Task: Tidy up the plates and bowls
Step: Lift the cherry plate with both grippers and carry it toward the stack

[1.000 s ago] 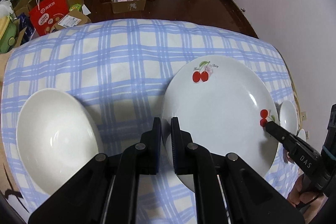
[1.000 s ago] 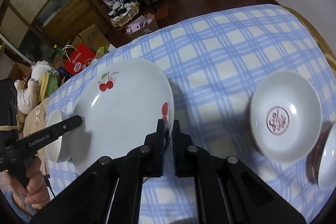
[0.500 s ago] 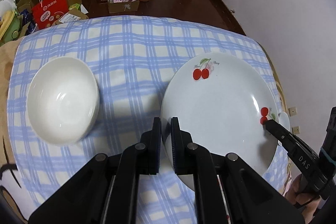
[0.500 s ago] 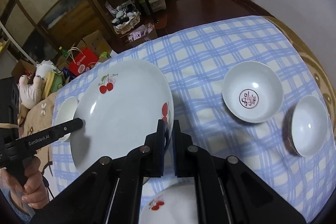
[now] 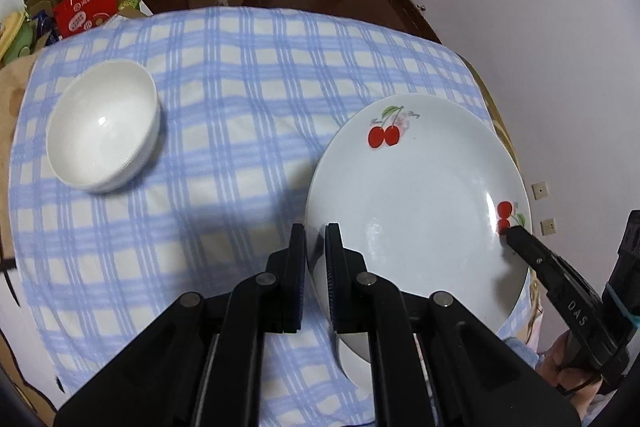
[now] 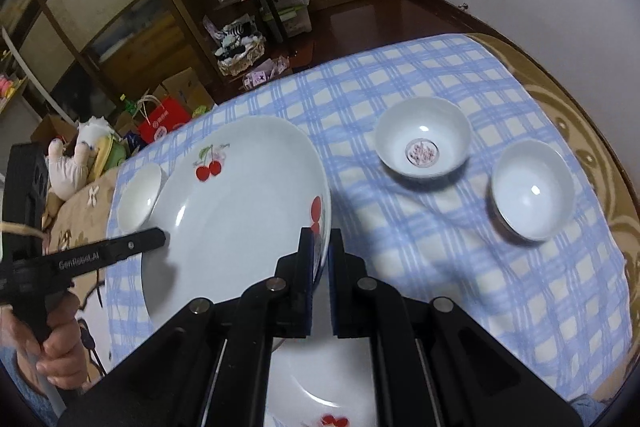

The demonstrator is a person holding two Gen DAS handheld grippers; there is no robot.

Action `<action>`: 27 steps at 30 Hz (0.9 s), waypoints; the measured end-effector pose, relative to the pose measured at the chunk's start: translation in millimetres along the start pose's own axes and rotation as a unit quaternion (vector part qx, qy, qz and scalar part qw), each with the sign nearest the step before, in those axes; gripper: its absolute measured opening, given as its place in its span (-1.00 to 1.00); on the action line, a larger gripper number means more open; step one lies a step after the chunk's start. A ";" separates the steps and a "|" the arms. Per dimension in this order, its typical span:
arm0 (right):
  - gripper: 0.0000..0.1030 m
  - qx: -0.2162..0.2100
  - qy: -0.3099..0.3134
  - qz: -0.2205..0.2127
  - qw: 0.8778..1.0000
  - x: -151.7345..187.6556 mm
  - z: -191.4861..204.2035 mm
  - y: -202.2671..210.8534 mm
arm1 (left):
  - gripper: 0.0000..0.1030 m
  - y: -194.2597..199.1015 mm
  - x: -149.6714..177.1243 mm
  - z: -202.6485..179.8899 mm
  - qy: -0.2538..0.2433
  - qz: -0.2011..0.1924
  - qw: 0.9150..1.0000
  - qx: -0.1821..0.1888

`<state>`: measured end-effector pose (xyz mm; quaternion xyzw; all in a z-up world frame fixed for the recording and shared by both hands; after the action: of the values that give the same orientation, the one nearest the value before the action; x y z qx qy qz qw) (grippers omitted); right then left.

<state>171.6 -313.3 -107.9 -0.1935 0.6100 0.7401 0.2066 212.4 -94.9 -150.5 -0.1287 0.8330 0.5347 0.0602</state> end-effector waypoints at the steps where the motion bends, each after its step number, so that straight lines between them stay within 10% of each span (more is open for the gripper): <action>1: -0.85 -0.001 -0.002 0.000 1.000 3.2 -0.8 2.1 | -0.83 -0.5 4.6 0.2 -0.002 0.003 1.000 0.000; 27: -0.85 0.005 -0.017 0.060 0.998 99.7 -45.4 6.7 | -0.80 -34.2 97.4 -16.4 -0.060 0.042 0.996 -0.060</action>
<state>85.8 -352.1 -164.3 -0.1429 0.6209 0.7511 0.1729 129.1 -137.9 -196.7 -0.0646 0.7993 0.5922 0.0792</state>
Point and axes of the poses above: each gripper's, at about its wrist camera, not at the fingertips, and y roughly against the way its jaws point, z to its left, x to its underside, the point moved 10 cm from there along -y, roughly the way its jaws point, and after that the axes turned 10 degrees about y, right-handed, at the moved point
